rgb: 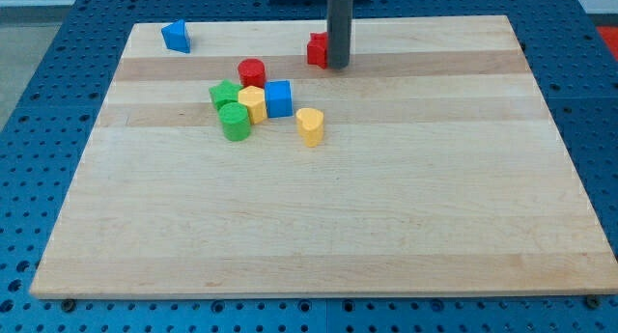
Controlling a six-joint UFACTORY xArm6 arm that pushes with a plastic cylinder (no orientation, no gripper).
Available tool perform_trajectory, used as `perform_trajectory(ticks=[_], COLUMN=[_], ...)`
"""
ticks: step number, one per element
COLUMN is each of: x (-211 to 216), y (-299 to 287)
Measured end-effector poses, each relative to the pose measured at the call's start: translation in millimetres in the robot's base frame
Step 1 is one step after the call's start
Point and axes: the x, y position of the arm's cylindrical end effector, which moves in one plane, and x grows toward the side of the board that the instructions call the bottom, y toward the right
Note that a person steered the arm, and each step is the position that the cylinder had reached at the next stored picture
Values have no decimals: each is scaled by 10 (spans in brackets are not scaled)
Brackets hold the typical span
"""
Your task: Slightly move the red star at the top side
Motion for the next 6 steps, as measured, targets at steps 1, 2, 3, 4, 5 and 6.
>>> perform_trajectory(ticks=[1, 2, 3, 4, 5, 6], x=[-37, 228, 252, 107, -74, -180], y=[-21, -105, -383, -498, -497, -464])
